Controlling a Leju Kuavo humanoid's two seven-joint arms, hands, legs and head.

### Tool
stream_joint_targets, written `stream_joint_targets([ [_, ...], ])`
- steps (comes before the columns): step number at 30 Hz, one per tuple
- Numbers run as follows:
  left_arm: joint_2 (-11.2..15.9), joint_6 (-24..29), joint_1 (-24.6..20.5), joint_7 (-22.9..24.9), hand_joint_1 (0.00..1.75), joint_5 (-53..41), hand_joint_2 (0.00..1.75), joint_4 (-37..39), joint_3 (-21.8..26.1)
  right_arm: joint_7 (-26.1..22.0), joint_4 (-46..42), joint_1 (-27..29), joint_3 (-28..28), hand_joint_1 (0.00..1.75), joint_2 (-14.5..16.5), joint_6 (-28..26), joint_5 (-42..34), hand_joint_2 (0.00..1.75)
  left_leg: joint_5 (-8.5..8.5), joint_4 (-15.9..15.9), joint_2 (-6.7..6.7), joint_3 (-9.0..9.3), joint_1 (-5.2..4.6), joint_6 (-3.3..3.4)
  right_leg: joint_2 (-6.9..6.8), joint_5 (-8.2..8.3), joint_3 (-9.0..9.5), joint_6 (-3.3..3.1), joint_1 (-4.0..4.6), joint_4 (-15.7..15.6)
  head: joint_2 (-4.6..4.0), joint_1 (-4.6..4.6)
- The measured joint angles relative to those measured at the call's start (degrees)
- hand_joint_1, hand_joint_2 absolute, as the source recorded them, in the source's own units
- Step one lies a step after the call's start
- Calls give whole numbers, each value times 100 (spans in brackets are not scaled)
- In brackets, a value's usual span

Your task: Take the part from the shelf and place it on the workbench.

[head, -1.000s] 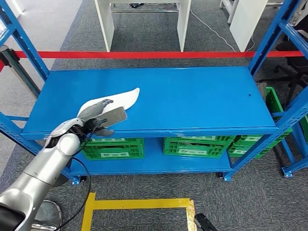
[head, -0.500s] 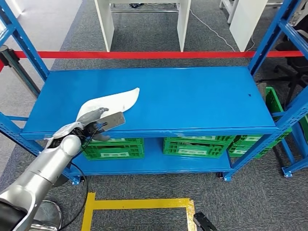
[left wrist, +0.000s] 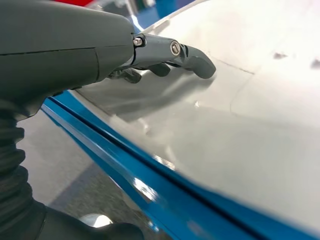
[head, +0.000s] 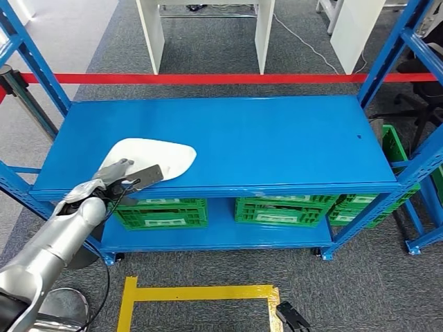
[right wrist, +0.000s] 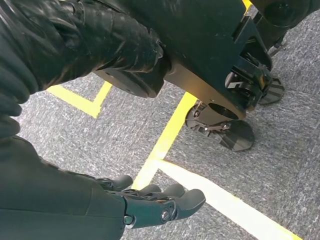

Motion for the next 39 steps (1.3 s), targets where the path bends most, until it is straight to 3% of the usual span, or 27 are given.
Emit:
stream_joint_targets([
  [18, 66, 538, 35, 320, 0, -488, 175, -5, 519, -6, -22, 23, -42, 0, 0, 19, 221, 175, 0, 0, 0, 0, 0, 0, 0, 0, -1, 0, 0, 0, 0, -1],
  [35, 9, 575, 60, 354, 0, -669, 175, -26, 727, -6, -38, 36, -161, 0, 2, 22, 296, 175, 0, 0, 0, 0, 0, 0, 0, 0, -1, 0, 0, 0, 0, 0],
  [37, 4, 575, 60, 354, 7, -670, 175, -26, 728, -6, -38, 36, -163, 0, 2, 22, 296, 175, 0, 0, 0, 0, 0, 0, 0, 0, -1, 0, 0, 0, 0, -1],
  [39, 2, 575, 60, 354, 32, -673, 175, -26, 732, -5, -39, 38, -164, 0, 2, 22, 300, 175, 0, 0, 0, 0, 0, 0, 0, 0, -1, 0, 0, 0, 0, -1],
])
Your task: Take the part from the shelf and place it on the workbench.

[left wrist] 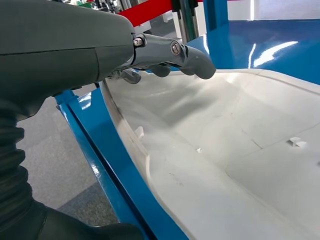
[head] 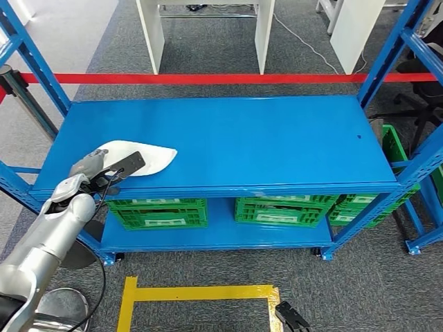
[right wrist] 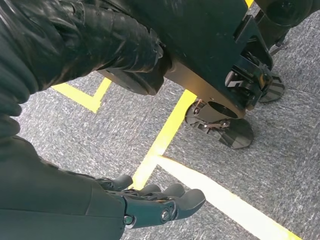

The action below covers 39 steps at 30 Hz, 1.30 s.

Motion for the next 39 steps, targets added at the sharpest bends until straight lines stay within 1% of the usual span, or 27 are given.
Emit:
stream_joint_targets([
  [1, -2, -1, 0, 1, 51, -4, 175, 0, 3, 1, -1, 2, 0, 0, 0, -1, 4, 175, 0, 0, 0, 0, 0, 0, 0, 0, 0, 0, 0, 0, 0, 0],
  [3, -4, -2, 1, 2, 114, -18, 175, 0, 15, 2, -1, 8, 0, 0, 0, -2, 16, 175, 0, 0, 0, 0, 0, 0, 0, 0, 0, 0, 0, 0, 0, 0],
  [5, -9, -5, 1, 2, 161, -39, 175, 0, 40, 1, 0, 16, -1, 0, 0, -2, 26, 175, 0, 0, 0, 0, 0, 0, 0, 0, 0, 0, 0, 0, 0, 1],
  [8, -17, -25, 2, 1, 174, -55, 175, 0, 83, -1, -1, 27, -2, 0, 0, -2, 43, 175, 0, 0, 0, 0, 0, 0, 0, 0, 0, 0, 0, 0, 0, 2],
  [29, -36, -88, -38, -85, 175, -58, 175, 2, 156, -2, -1, 50, -10, 0, 4, -2, 89, 175, 0, 0, 0, 0, -1, 0, -1, 0, 2, 0, 0, 0, 0, 1],
  [39, -78, -142, 91, -428, 175, 411, 175, -62, 496, -36, -1, 96, -148, 0, 9, -8, 173, 175, 1, -1, -1, 3, -1, 0, -5, 0, 6, 0, 0, 0, 0, 1],
])
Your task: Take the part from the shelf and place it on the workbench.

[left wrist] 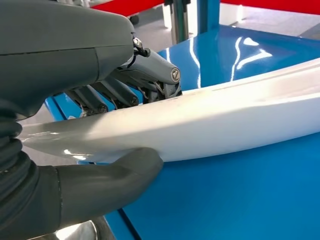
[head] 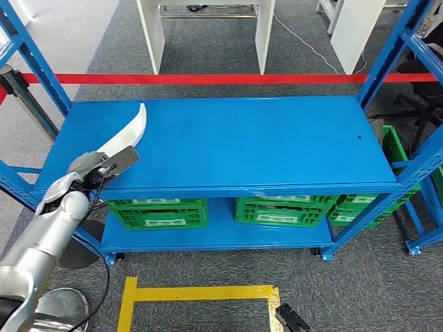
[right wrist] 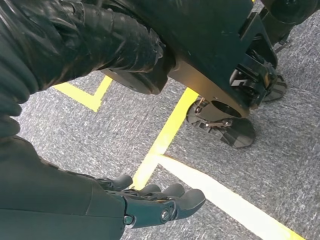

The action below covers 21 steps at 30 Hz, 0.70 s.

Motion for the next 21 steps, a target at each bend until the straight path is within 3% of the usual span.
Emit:
stream_joint_targets([
  [21, -29, -330, 549, -402, 175, 1213, 175, -887, 400, -144, 2, 141, -207, 0, 10, -12, 32, 175, 6, -1, -12, 4, -4, 8, -17, 1, 10, 1, -2, 0, 0, -1],
])
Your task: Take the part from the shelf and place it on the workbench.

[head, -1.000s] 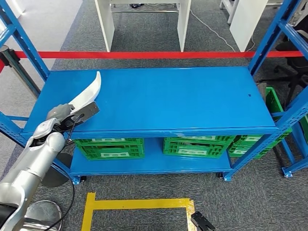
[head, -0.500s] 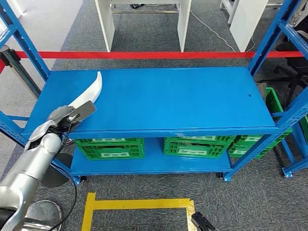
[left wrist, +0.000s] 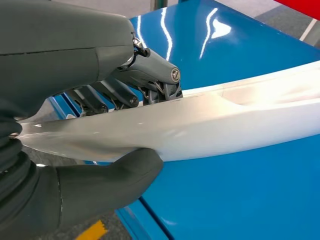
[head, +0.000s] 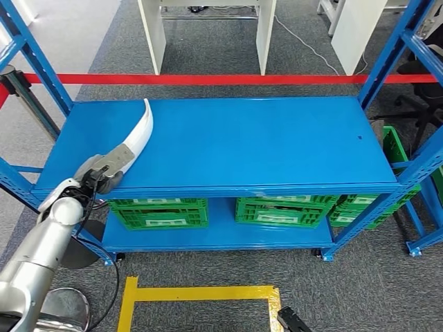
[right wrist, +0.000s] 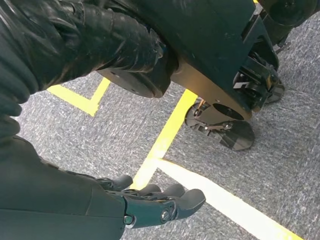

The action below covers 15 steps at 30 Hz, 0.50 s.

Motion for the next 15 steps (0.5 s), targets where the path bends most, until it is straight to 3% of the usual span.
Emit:
stream_joint_targets([
  [15, 0, -2, 80, -4, 175, 12, 175, -118, 61, -7, 0, 28, -56, 0, 2, 0, -2, 175, 1, 0, 0, 0, 0, 0, 1, 0, -1, 0, 0, 0, 0, 0],
])
